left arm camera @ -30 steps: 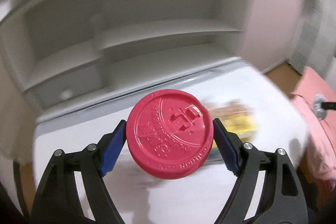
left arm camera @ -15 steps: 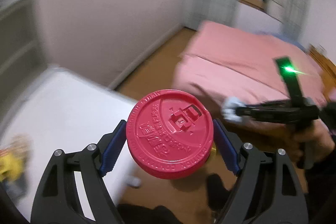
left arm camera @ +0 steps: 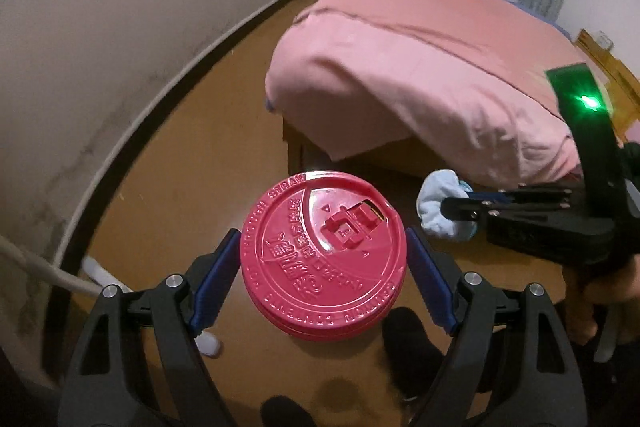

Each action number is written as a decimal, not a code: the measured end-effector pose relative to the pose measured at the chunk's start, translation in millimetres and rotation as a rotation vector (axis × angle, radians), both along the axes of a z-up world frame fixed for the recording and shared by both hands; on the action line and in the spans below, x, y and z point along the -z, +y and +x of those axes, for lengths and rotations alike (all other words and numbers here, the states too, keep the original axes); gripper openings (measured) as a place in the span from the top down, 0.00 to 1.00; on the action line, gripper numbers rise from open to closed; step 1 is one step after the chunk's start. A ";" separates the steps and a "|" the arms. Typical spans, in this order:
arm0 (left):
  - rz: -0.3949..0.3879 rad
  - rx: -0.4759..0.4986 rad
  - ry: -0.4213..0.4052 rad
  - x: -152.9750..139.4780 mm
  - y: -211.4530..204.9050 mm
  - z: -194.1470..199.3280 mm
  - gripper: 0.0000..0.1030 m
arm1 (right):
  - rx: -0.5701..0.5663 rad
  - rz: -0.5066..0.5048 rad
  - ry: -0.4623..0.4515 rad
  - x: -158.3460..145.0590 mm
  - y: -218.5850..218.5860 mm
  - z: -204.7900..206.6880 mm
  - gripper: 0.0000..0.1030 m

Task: Collect trash
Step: 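Carry the lid and cloth over the black bin and open both tools, then move both open tools back to the desk pile, then grasp the white face mask with the left tool while the right tool grasps the yellow snack bag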

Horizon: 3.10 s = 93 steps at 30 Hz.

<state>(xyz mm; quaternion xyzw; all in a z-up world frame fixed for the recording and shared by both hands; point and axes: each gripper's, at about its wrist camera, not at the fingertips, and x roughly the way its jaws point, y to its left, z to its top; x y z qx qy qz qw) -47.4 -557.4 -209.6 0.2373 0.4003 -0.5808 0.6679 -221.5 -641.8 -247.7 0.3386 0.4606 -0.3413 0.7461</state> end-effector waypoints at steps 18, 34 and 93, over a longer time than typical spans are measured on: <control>0.043 -0.014 -0.017 27.3 -15.9 14.3 0.23 | -0.029 0.032 0.014 30.6 -12.7 16.9 0.88; 0.063 0.002 0.001 36.5 -25.4 7.6 0.21 | 0.025 -0.005 -0.012 19.6 -20.0 10.2 0.34; 0.114 -0.998 -0.074 -144.9 578.8 319.9 0.09 | -1.015 -0.175 -0.237 -216.0 368.9 351.1 0.21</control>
